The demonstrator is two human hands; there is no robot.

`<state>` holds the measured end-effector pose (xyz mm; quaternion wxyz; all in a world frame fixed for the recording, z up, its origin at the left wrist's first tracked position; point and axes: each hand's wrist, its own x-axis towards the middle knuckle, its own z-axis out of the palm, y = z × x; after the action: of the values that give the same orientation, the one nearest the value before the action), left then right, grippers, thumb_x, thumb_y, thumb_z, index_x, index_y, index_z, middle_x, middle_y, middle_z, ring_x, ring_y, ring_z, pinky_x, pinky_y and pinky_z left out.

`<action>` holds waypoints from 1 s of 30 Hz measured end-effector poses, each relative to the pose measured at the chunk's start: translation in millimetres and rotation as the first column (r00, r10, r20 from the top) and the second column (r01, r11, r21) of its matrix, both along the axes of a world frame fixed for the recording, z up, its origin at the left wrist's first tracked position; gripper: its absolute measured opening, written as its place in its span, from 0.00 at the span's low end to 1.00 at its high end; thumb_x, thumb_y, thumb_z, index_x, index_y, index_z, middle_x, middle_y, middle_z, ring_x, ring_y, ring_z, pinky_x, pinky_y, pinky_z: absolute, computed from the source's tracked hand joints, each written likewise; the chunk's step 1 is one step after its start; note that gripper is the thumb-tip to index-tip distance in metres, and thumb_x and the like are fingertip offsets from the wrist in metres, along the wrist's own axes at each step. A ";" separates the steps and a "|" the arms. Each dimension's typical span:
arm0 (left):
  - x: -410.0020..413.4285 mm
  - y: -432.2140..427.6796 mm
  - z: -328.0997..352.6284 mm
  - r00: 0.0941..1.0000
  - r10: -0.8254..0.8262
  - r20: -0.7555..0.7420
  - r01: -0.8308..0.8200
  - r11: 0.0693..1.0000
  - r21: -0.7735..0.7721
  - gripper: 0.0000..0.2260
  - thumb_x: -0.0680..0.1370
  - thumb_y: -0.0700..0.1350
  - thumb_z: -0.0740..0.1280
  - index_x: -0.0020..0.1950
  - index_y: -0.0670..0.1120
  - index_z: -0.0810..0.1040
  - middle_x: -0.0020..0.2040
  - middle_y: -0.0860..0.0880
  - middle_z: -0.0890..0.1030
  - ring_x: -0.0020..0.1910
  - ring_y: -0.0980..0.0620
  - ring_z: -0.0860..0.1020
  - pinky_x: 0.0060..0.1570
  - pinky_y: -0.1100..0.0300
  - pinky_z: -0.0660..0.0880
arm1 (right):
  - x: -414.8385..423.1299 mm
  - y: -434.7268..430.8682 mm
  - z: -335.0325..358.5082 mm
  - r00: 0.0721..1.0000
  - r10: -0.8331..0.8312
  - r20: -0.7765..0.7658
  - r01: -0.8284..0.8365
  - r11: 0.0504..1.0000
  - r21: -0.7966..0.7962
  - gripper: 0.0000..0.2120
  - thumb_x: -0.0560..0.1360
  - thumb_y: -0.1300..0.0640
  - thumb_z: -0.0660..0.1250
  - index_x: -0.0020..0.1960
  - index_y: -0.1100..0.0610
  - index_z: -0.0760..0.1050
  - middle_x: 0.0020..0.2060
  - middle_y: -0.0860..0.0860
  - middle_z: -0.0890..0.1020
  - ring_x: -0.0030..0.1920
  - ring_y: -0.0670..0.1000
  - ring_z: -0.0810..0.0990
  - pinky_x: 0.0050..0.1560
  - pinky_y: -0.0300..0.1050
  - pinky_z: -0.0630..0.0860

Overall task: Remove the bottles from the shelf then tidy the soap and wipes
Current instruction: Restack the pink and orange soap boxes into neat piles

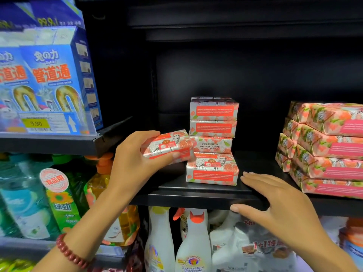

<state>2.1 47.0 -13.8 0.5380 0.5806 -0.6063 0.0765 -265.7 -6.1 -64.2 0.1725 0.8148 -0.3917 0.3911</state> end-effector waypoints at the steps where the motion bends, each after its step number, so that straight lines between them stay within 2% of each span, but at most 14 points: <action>1: -2.5 2.5 -0.9 1.000 -0.023 -0.010 0.023 1.000 -0.005 0.32 0.60 0.66 0.68 0.59 0.52 0.75 0.51 0.61 0.75 0.50 0.67 0.74 0.45 0.76 0.70 | -0.1 -0.6 -0.5 1.000 -0.001 -0.006 0.001 1.000 -0.009 0.39 0.71 0.26 0.44 0.52 0.51 0.83 0.49 0.45 0.84 0.48 0.47 0.83 0.38 0.40 0.78; 4: -13.8 4.5 0.9 0.995 -0.095 -0.035 0.095 0.995 -0.012 0.30 0.59 0.66 0.69 0.57 0.56 0.72 0.50 0.66 0.73 0.52 0.72 0.72 0.46 0.78 0.70 | -0.2 -0.9 -1.2 1.000 -0.011 -0.019 0.011 1.000 -0.022 0.38 0.71 0.26 0.44 0.52 0.51 0.83 0.49 0.44 0.84 0.48 0.47 0.83 0.38 0.39 0.78; 10: -43.3 -9.8 8.4 0.978 -0.208 -0.015 0.208 0.976 0.057 0.30 0.58 0.66 0.70 0.57 0.57 0.73 0.50 0.65 0.74 0.52 0.73 0.72 0.47 0.78 0.70 | -1.2 -2.3 -3.2 1.000 -0.010 -0.022 0.009 0.999 -0.041 0.38 0.71 0.26 0.45 0.52 0.51 0.83 0.50 0.44 0.84 0.49 0.47 0.83 0.41 0.37 0.75; 14: -53.5 -21.6 6.4 0.975 -0.220 -0.005 0.219 0.968 0.120 0.31 0.57 0.66 0.69 0.57 0.57 0.72 0.50 0.67 0.71 0.50 0.68 0.74 0.49 0.73 0.73 | -0.8 -2.8 -3.3 0.998 -0.037 -0.053 0.034 0.998 -0.058 0.36 0.70 0.27 0.47 0.51 0.50 0.83 0.48 0.43 0.84 0.47 0.45 0.83 0.41 0.34 0.74; 17: -53.6 -27.2 5.5 0.978 -0.198 0.063 0.190 0.975 0.111 0.34 0.60 0.68 0.67 0.60 0.51 0.76 0.52 0.64 0.72 0.53 0.62 0.74 0.54 0.68 0.72 | -0.4 -3.6 -3.8 0.998 -0.048 -0.046 0.044 0.996 -0.071 0.33 0.67 0.28 0.51 0.50 0.50 0.83 0.48 0.43 0.84 0.47 0.42 0.81 0.42 0.33 0.68; 20: -46.9 -23.5 0.6 0.975 -0.140 0.171 0.139 0.990 0.018 0.31 0.64 0.70 0.67 0.57 0.49 0.80 0.55 0.60 0.74 0.57 0.62 0.71 0.53 0.70 0.68 | -0.9 -4.7 -4.5 0.999 -0.036 -0.040 0.032 0.995 -0.095 0.36 0.71 0.28 0.46 0.50 0.50 0.83 0.48 0.43 0.84 0.47 0.45 0.83 0.41 0.35 0.74; 22: -41.0 -18.6 -5.4 0.980 -0.157 0.119 0.161 0.987 -0.026 0.25 0.67 0.67 0.68 0.56 0.52 0.80 0.55 0.62 0.76 0.57 0.62 0.73 0.52 0.67 0.74 | -0.8 -5.1 -4.7 0.999 -0.034 -0.038 0.030 0.994 -0.105 0.37 0.72 0.28 0.43 0.50 0.50 0.83 0.47 0.43 0.84 0.47 0.46 0.83 0.39 0.37 0.77; 24: -37.5 -15.6 -9.6 0.979 -0.197 0.062 0.200 0.979 -0.047 0.21 0.68 0.64 0.69 0.56 0.53 0.80 0.55 0.62 0.77 0.57 0.62 0.75 0.53 0.62 0.77 | -0.1 -5.3 -4.5 0.998 -0.036 -0.042 0.031 0.994 -0.104 0.36 0.72 0.28 0.45 0.50 0.50 0.83 0.48 0.43 0.84 0.48 0.46 0.83 0.38 0.38 0.78; 27: -40.3 -16.3 -9.8 0.977 -0.202 0.061 0.205 0.977 -0.053 0.21 0.67 0.60 0.71 0.55 0.52 0.81 0.54 0.63 0.77 0.57 0.62 0.76 0.54 0.58 0.78 | -0.2 -5.3 -4.6 0.998 -0.040 -0.046 0.036 0.995 -0.094 0.33 0.68 0.29 0.51 0.50 0.50 0.83 0.47 0.44 0.84 0.48 0.46 0.84 0.38 0.38 0.78; 30: -44.0 -20.6 -10.2 0.977 -0.203 0.072 0.206 0.977 -0.044 0.20 0.68 0.59 0.71 0.56 0.49 0.81 0.54 0.60 0.79 0.57 0.61 0.76 0.55 0.56 0.78 | -0.6 -4.7 -4.5 0.998 -0.043 -0.044 0.039 0.995 -0.091 0.33 0.69 0.28 0.50 0.50 0.50 0.83 0.47 0.44 0.84 0.48 0.46 0.83 0.39 0.38 0.78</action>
<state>-42.0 26.4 -24.0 0.5374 0.4981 -0.6782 0.0556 -266.3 -10.8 -68.7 0.2263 0.8066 -0.3862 0.3860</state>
